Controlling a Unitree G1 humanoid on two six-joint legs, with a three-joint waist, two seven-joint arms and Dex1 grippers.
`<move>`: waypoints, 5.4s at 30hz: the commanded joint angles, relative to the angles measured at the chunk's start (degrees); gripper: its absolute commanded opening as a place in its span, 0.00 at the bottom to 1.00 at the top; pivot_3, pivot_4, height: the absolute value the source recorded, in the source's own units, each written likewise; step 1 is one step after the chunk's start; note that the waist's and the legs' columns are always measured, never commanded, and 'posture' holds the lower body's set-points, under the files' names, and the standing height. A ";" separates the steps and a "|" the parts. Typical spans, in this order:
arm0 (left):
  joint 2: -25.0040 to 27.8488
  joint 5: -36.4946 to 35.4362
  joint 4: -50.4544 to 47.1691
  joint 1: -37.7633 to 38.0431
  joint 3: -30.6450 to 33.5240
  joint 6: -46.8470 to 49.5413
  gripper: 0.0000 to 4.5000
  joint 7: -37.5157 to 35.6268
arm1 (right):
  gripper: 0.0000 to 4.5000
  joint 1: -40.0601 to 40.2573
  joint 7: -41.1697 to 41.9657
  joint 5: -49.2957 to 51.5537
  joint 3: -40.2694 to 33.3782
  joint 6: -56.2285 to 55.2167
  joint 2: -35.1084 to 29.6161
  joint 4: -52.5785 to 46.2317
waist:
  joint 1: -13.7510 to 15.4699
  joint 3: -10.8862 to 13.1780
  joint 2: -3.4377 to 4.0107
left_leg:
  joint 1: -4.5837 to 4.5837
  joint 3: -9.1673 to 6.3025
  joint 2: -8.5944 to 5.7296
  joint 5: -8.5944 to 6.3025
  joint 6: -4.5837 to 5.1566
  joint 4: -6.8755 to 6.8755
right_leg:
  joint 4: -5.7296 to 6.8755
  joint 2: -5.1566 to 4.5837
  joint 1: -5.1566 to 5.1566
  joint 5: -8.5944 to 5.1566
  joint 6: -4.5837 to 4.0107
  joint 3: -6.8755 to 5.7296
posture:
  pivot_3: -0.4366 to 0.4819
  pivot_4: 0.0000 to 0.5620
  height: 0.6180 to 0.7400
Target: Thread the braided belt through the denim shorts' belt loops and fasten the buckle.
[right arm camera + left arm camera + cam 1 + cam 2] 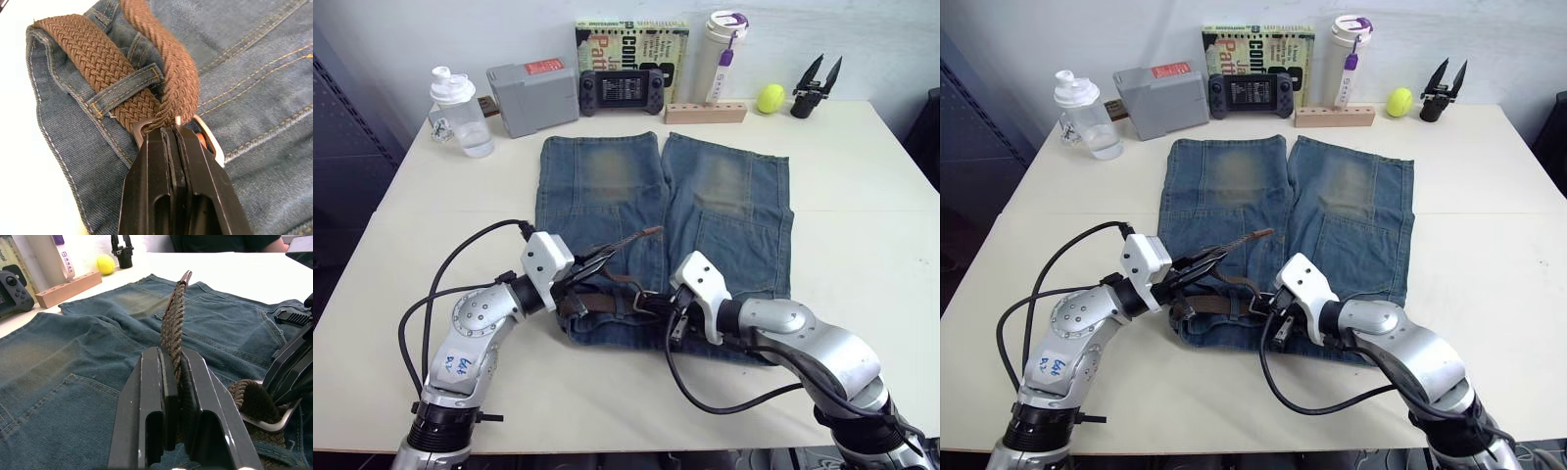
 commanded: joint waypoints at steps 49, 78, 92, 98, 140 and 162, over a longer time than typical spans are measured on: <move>5.41 8.66 7.37 -3.47 -0.85 -16.69 0.00 -2.05 | 0.02 -7.72 6.81 -3.76 11.90 2.89 -5.65 7.98 | -0.08 0.01 0.03 | 0.01 0.00 0.01 -0.01 0.00 -0.02 | 0.00 -0.02 -0.01 0.00 -0.01 -0.02 | 0.48 0.27 0.88; -7.10 7.30 27.75 -37.74 -10.60 -20.19 0.00 -15.26 | 0.02 -9.49 15.10 -24.81 33.18 -2.68 -13.44 7.25 | 0.28 -0.49 0.10 | 0.11 0.02 -0.02 0.00 0.00 0.11 | -0.30 0.01 0.59 0.01 0.01 -0.45 | 0.48 0.27 0.88; -16.21 7.68 44.15 -52.23 -11.64 -28.69 0.00 -20.21 | 0.02 -9.39 21.29 -32.64 34.52 -7.28 -12.36 7.64 | 0.37 -0.48 0.10 | 0.09 -0.38 -0.04 0.00 0.00 0.21 | -0.54 -0.02 0.95 0.02 0.04 -0.84 | 0.48 0.27 0.88; -20.05 7.80 47.19 -55.86 -11.19 -29.67 0.00 -19.64 | 0.02 -8.75 23.12 -34.77 33.95 -7.93 -12.08 7.62 | 0.53 -0.48 0.10 | 0.05 -0.52 -0.05 0.00 0.00 0.24 | -0.58 -0.04 1.02 0.02 0.05 -0.98 | 0.48 0.27 0.88; 11.83 8.95 14.42 -9.74 -2.70 -22.87 0.00 -18.54 | 0.76 13.02 12.58 -16.30 -4.98 -10.49 -7.59 -14.39 | 0.12 -0.07 0.75 | -0.06 -0.86 -0.06 0.02 -0.03 0.00 | -0.59 -0.03 0.77 0.01 0.02 -0.78 | 0.48 0.27 0.88; 15.88 6.75 16.92 -8.16 2.11 -23.67 0.00 -18.77 | 0.76 9.69 6.42 -9.86 -6.72 -12.04 1.64 -10.67 | 0.05 0.04 0.71 | 0.01 -0.87 -0.01 0.02 -0.03 -0.01 | -0.55 0.04 0.74 0.01 0.02 -0.68 | 0.48 0.27 0.88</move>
